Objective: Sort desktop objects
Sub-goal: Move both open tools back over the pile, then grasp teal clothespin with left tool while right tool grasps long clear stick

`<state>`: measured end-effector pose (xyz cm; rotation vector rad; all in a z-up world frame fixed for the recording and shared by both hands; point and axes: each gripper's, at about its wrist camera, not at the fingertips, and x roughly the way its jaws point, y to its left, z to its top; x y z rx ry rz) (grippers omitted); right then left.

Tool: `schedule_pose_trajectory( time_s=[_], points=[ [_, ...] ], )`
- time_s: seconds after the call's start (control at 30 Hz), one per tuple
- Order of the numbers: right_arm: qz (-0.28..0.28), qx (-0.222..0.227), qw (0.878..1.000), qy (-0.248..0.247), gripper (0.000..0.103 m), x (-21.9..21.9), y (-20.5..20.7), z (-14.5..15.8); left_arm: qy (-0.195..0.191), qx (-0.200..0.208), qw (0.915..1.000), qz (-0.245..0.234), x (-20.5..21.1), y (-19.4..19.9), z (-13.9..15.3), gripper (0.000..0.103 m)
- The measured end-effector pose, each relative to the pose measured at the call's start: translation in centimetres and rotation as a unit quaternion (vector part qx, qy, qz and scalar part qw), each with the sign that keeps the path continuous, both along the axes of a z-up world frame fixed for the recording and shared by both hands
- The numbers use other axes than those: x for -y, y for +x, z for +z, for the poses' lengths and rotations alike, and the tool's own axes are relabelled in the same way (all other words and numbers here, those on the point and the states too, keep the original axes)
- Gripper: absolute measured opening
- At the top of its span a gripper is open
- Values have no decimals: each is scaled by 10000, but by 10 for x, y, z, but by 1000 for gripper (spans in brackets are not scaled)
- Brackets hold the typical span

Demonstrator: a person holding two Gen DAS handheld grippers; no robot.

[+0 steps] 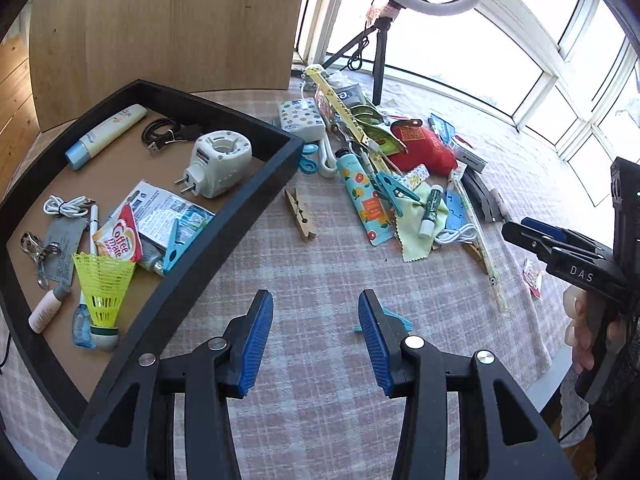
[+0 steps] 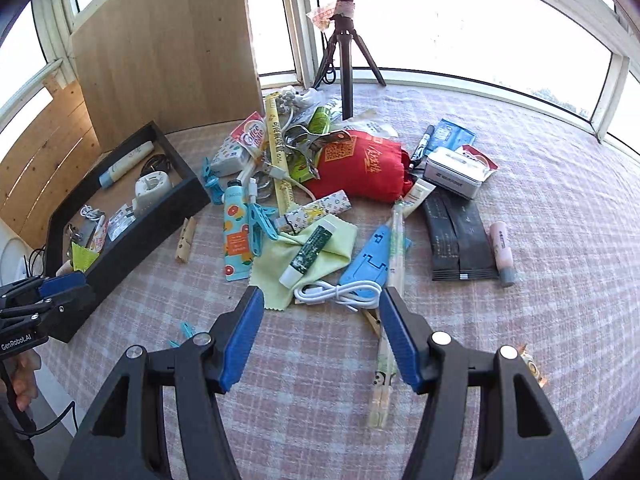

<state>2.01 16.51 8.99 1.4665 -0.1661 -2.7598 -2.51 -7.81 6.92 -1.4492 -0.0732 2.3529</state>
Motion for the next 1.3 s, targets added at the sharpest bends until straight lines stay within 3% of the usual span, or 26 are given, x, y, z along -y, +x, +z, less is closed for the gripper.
schedule_pose_trajectory(
  time_s=[0.27,0.5,0.7,0.87,0.97,1.07,1.1,1.3],
  points=[
    [-128,252,9996,-76,59,-36,11,-25,-133,529,9983,-192,-59,23,-24,43],
    [228,392,9990,59,59,-31,-3,-41,-160,925,9951,302,-76,18,-44,44],
    [455,464,9978,103,59,-32,-13,-53,-480,1015,9898,877,-88,4,-62,45],
    [608,525,9967,144,59,-33,-19,-61,-686,819,9876,1153,-93,0,-63,45],
    [642,574,9962,128,58,-36,-20,-65,-782,685,9873,1199,-95,1,-62,39],
    [669,723,9951,4,45,-42,-19,-72,-895,555,9870,1214,-96,4,-61,28],
    [668,802,9945,-35,34,-43,-18,-76,-904,534,9870,1214,-95,5,-61,25],
    [545,839,9946,-294,22,-55,-12,-77,-814,514,9890,1119,-90,9,-59,21]
  ],
)
